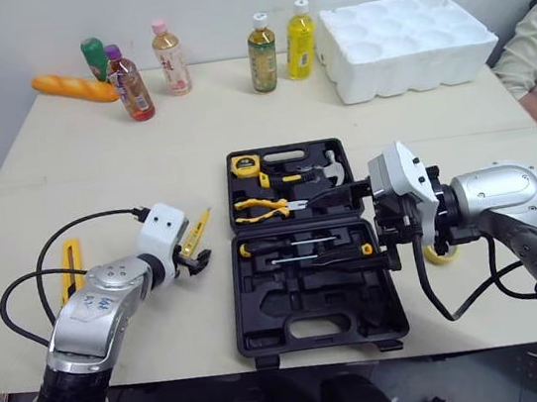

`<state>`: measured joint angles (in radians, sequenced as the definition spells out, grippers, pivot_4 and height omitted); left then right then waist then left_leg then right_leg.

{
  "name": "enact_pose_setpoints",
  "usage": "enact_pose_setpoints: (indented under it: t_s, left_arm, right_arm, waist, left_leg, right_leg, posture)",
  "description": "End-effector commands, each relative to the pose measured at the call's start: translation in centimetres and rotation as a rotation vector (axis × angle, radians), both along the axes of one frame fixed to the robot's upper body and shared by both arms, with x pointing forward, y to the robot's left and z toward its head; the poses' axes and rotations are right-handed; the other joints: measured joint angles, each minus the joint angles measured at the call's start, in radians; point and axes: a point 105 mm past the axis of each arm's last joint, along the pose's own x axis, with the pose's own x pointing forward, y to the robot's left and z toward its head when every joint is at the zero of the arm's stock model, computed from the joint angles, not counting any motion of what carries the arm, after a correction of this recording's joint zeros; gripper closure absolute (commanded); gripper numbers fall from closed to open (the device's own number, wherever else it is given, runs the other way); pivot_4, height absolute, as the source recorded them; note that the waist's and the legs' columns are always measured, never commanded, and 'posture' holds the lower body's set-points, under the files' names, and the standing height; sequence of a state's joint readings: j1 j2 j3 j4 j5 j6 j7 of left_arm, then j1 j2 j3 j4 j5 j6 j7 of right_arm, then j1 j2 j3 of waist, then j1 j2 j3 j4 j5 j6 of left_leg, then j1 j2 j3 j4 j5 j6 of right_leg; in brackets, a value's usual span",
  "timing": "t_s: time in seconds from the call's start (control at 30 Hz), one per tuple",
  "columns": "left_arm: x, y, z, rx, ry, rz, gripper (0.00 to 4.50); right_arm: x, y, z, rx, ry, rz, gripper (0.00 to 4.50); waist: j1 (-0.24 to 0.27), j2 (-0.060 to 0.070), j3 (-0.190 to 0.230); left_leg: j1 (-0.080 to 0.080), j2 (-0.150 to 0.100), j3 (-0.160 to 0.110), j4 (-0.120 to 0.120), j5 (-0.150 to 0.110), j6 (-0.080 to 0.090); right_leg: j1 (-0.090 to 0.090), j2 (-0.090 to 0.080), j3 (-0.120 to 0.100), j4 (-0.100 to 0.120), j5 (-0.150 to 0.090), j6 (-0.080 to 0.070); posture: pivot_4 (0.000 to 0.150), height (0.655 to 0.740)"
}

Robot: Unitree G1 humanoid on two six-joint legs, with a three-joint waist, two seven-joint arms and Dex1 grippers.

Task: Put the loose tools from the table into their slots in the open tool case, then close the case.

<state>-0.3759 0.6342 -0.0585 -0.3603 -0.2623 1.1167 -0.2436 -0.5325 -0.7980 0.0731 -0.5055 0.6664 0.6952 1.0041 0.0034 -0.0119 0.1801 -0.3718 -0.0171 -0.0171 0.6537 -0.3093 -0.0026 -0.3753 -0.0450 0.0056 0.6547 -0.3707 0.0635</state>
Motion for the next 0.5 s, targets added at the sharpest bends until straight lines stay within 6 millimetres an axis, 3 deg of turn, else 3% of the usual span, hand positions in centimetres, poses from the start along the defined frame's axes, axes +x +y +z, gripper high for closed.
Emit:
enact_pose_setpoints:
  t_s: [0.03, 0.1, 0.4, 0.5]
  left_arm:
    - [-0.2, -0.3, -2.7, -0.015, 0.092, 0.012, 0.0]
    - [-0.3, -0.9, -2.9, -0.066, 0.109, 0.011, 0.0]
    - [0.2, -0.9, -2.3, -0.06, 0.091, 0.001, 3.98]
    - [0.3, -0.1, -2.0, -0.081, 0.092, 0.014, 4.01]
  right_arm:
    - [-0.2, 0.3, 0.6, 0.015, -0.048, 0.008, 0.01]
    - [-0.2, 0.2, 0.7, 0.019, -0.05, 0.001, 0.01]
    - [-0.3, 0.1, 1.1, 0.042, -0.045, -0.015, 0.0]
    - [-0.3, 0.1, 1.1, 0.048, -0.042, -0.02, 0.0]
  waist:
    - [0.002, 0.0, -0.001]
    - [0.004, 0.001, -0.002]
    - [0.016, 0.001, -0.002]
    - [0.014, 0.001, -0.002]
  left_leg:
    - [0.0, 0.0, 0.0, 0.0, 0.0, 0.0]
    - [0.0, 0.0, 0.0, 0.001, 0.0, 0.0]
    - [0.001, 0.0, 0.0, 0.002, 0.0, 0.0]
    - [0.001, 0.0, 0.0, 0.001, 0.0, 0.0]
  right_leg:
    - [0.0, 0.0, 0.0, 0.0, 0.0, 0.0]
    - [0.0, 0.0, 0.0, 0.001, 0.0, 0.0]
    - [0.001, 0.0, 0.0, 0.002, 0.0, 0.0]
    - [0.0, 0.0, 0.0, 0.002, 0.0, 0.0]
  posture:
    - [0.15, 0.74]
    - [0.15, 0.74]
    - [0.15, 0.74]
    - [0.15, 0.74]
